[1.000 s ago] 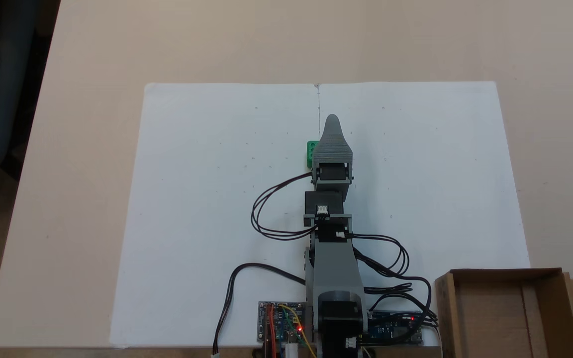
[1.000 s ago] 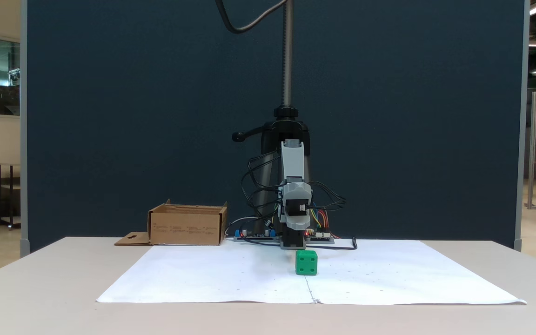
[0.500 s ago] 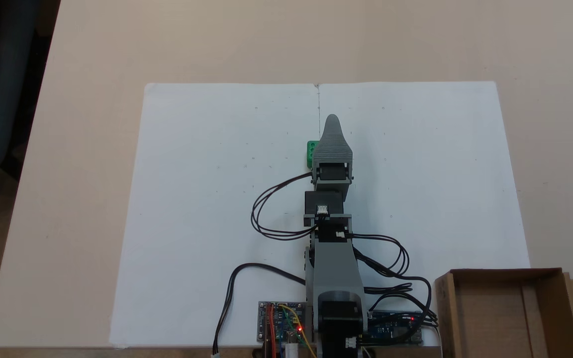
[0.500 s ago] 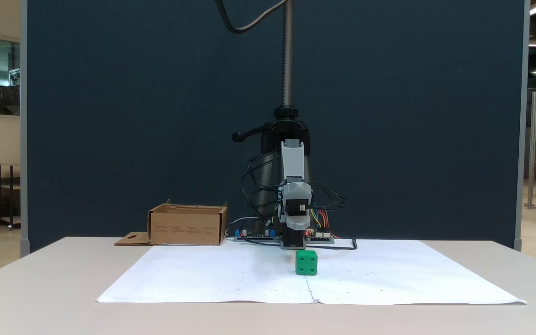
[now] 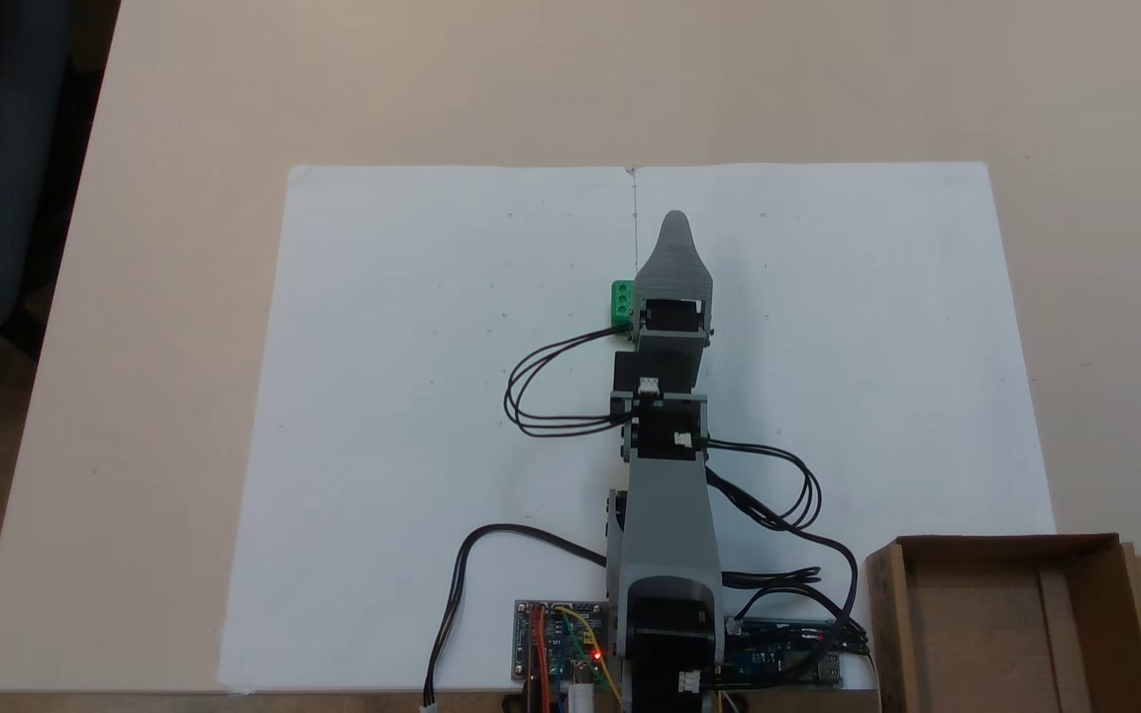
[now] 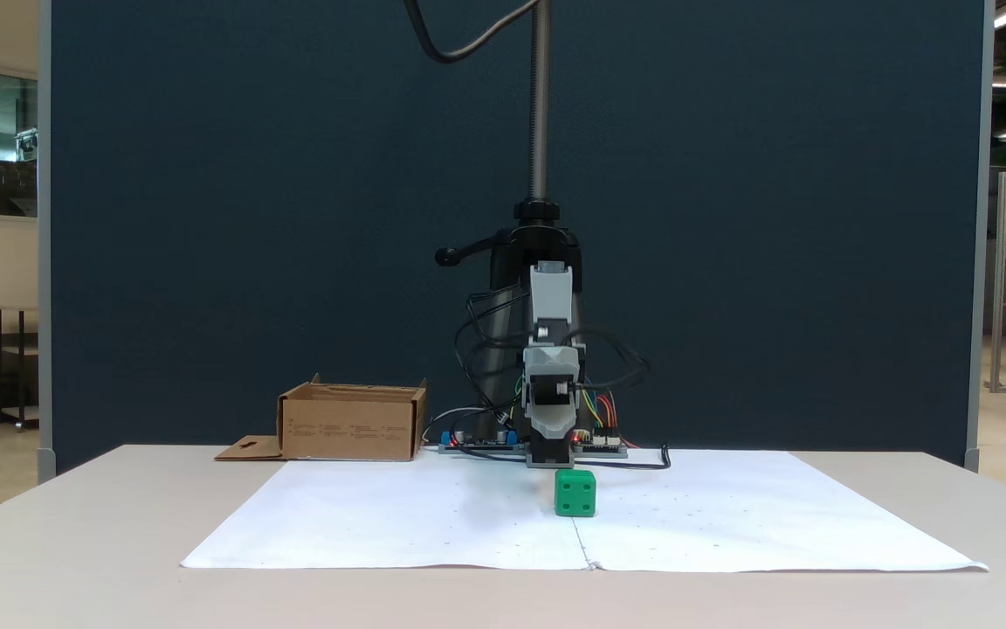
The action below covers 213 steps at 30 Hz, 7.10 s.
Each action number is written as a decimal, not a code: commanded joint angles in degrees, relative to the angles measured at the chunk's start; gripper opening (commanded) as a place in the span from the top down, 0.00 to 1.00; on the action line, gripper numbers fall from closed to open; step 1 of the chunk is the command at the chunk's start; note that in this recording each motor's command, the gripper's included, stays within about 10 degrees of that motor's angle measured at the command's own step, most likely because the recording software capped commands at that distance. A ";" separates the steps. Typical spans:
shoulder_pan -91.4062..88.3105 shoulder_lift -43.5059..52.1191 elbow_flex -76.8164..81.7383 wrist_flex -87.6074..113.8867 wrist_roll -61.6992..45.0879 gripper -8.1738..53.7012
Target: Grasp a green dice and put it in the bin.
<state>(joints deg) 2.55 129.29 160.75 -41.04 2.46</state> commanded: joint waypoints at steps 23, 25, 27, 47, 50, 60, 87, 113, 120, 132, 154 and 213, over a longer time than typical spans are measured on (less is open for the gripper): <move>-3.69 3.96 -43.42 83.39 6.42 0.19; -5.10 2.29 -44.38 87.89 7.03 0.19; -6.15 0.70 -44.74 88.33 8.00 0.19; -7.47 -24.52 -53.26 85.69 9.76 0.19; -8.09 -26.63 -53.26 85.43 9.67 0.19; -8.44 -33.22 -53.26 82.27 9.58 0.19; -8.09 -44.91 -54.93 75.23 9.58 0.19; -7.29 -49.66 -56.07 74.62 9.05 0.23; -6.68 -50.54 -56.69 74.53 8.35 0.27; -6.15 -50.54 -56.87 74.62 8.26 0.44; -3.34 -47.29 -57.22 71.37 8.26 0.66; 102.04 -40.43 -68.91 72.60 -26.37 0.36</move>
<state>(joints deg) 103.62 87.54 92.64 30.23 -18.81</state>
